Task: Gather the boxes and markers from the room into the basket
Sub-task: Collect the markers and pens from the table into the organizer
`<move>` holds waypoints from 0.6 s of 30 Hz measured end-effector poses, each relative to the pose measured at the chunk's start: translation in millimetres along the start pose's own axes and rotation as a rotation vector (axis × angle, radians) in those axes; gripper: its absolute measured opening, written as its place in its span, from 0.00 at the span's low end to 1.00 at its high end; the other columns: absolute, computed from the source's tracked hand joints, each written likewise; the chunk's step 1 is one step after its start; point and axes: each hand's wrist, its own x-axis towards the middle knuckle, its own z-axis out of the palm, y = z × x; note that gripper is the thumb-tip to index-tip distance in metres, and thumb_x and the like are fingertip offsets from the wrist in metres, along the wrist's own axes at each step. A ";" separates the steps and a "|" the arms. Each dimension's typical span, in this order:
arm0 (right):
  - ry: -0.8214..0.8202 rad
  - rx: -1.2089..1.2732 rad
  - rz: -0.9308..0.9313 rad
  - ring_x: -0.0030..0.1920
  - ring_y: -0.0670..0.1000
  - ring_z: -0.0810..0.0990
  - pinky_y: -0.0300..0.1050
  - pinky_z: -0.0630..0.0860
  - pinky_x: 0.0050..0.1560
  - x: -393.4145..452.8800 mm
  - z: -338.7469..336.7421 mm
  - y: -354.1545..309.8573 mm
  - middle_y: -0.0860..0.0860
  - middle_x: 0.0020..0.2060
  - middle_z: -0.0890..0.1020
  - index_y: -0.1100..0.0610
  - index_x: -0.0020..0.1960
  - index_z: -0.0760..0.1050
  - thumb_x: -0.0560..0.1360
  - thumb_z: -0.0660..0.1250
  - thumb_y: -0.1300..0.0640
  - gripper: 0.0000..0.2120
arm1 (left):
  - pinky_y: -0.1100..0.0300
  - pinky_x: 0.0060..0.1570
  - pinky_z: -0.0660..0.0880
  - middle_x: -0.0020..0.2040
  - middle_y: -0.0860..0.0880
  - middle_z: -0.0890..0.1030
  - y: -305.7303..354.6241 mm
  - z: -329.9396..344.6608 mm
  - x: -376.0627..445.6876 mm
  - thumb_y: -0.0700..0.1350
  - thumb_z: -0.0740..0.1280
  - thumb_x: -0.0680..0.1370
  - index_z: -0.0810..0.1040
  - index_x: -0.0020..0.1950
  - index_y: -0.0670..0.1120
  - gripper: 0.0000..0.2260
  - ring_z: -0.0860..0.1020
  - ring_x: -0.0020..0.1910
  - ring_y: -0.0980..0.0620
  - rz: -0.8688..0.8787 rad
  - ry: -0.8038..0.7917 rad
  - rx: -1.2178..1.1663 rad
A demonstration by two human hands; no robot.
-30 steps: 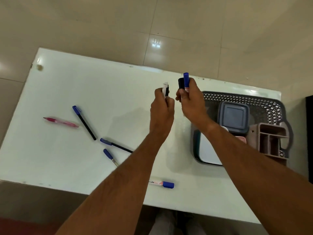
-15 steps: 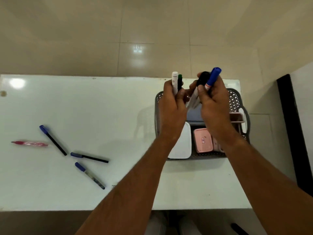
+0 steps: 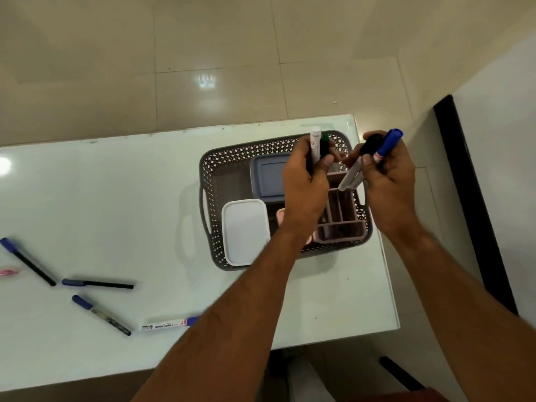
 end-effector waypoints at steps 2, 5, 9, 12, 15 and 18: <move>-0.014 0.034 0.013 0.60 0.69 0.81 0.69 0.77 0.67 2.4 -4.2 7.2 0.58 0.53 0.81 0.56 0.66 0.72 0.81 0.61 0.64 0.14 | 0.41 0.63 0.78 0.50 0.41 0.82 -5.2 5.3 5.5 0.30 0.65 0.78 0.76 0.60 0.37 0.11 0.82 0.54 0.40 0.007 -0.018 -0.018; -0.026 0.029 -0.004 0.61 0.70 0.80 0.69 0.77 0.67 8.8 -7.4 12.1 0.59 0.55 0.80 0.52 0.64 0.72 0.81 0.61 0.63 0.14 | 0.39 0.63 0.78 0.49 0.41 0.81 -14.1 10.9 11.3 0.28 0.64 0.78 0.75 0.60 0.35 0.12 0.82 0.53 0.39 -0.007 -0.049 -0.038; -0.061 0.021 -0.028 0.59 0.66 0.81 0.69 0.77 0.67 17.8 -9.7 15.8 0.66 0.56 0.79 0.51 0.64 0.72 0.82 0.60 0.65 0.15 | 0.45 0.62 0.80 0.48 0.40 0.80 -20.5 12.3 13.5 0.28 0.64 0.78 0.75 0.60 0.33 0.11 0.81 0.50 0.46 0.023 -0.092 -0.045; -0.126 0.021 -0.022 0.60 0.62 0.81 0.63 0.78 0.68 21.8 -8.0 19.2 0.65 0.56 0.80 0.54 0.65 0.72 0.83 0.60 0.66 0.14 | 0.51 0.61 0.80 0.49 0.37 0.81 -25.7 13.8 16.5 0.27 0.64 0.78 0.75 0.59 0.34 0.11 0.82 0.51 0.44 0.016 -0.102 -0.004; -0.187 0.037 -0.008 0.59 0.53 0.81 0.50 0.79 0.65 23.1 -6.2 26.2 0.57 0.56 0.80 0.59 0.65 0.71 0.83 0.60 0.69 0.13 | 0.53 0.60 0.80 0.48 0.40 0.81 -34.3 12.6 20.4 0.27 0.64 0.78 0.76 0.57 0.38 0.11 0.81 0.50 0.47 0.001 -0.099 0.010; -0.240 0.010 0.016 0.57 0.51 0.81 0.44 0.80 0.61 22.2 -6.4 35.7 0.57 0.56 0.79 0.60 0.64 0.71 0.82 0.60 0.72 0.14 | 0.54 0.57 0.80 0.48 0.41 0.81 -42.9 10.0 21.1 0.26 0.64 0.77 0.77 0.55 0.40 0.12 0.81 0.51 0.47 0.003 -0.108 0.069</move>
